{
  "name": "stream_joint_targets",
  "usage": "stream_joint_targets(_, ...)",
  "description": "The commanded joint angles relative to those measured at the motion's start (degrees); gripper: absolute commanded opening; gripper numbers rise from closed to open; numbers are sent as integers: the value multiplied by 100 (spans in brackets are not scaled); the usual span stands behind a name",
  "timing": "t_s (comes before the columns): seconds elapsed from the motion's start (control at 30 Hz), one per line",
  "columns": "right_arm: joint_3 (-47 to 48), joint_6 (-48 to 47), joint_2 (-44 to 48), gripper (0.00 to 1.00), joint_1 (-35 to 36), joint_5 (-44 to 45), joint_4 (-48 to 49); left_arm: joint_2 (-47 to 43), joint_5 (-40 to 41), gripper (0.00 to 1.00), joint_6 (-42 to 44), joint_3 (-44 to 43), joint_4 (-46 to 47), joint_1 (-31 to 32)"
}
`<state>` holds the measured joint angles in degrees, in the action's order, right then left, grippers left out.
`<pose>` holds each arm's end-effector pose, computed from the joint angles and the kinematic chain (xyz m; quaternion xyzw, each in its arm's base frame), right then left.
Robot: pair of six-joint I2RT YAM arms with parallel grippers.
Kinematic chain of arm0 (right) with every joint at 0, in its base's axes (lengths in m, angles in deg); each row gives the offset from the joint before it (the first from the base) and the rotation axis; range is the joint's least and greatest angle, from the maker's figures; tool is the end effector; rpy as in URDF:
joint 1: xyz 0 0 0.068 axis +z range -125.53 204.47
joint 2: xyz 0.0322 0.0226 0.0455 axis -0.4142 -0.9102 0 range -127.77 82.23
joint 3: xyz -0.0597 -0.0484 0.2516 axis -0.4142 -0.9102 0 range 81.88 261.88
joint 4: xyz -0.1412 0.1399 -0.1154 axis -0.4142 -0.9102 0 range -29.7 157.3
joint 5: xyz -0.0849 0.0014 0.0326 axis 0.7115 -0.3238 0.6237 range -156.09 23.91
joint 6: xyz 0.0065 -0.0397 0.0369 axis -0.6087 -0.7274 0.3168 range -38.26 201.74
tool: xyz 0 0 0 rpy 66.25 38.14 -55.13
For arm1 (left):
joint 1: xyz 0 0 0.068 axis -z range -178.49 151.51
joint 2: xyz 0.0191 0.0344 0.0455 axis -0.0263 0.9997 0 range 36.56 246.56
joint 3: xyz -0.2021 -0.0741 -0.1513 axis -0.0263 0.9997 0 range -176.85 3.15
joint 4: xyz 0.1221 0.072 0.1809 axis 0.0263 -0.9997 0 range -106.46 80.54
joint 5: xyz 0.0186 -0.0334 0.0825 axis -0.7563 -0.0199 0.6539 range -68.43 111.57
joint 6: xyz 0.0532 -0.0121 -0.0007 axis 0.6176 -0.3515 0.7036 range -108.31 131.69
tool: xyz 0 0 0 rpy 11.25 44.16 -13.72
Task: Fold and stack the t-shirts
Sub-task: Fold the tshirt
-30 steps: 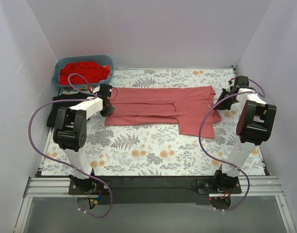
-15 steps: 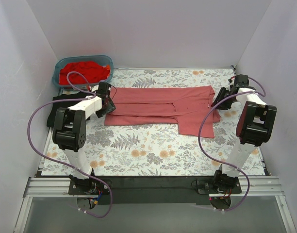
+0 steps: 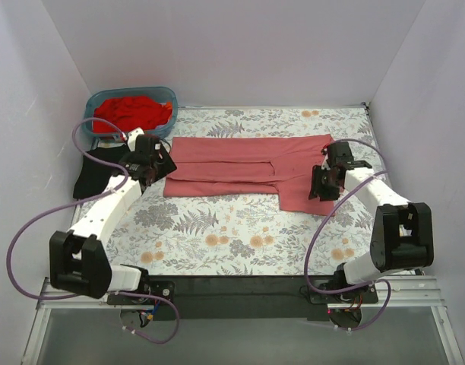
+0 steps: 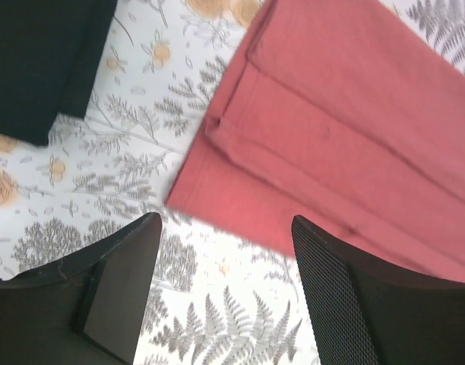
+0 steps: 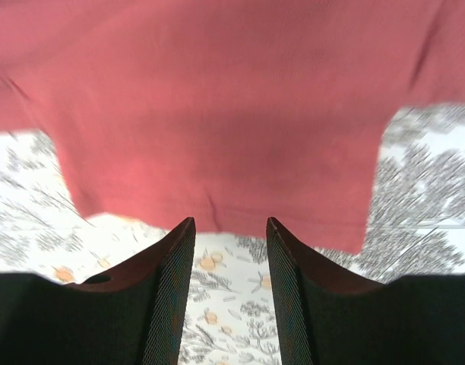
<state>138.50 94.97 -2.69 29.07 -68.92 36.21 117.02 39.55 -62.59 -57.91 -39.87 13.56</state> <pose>0.2670 0.0235 0.2240 0.0661 0.9620 0.0644 0.2570 0.2635 -0.0447 0.2674 -0.5253 0.7664 -0.1251 0.3479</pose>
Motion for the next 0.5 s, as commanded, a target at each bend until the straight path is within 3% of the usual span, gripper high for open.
stream_joint_targets(0.0,-440,83,134,50,321,503,-99,-793,-101,69,115,620,-53,244)
stream_joint_targets(0.13,-696,214,64,49,673,643,112,-1321,-216,69,177,1462,132,508)
stream_joint_targets(0.47,-933,346,-472,45,841,837,525,-1613,-286,68,256,2431,721,702)
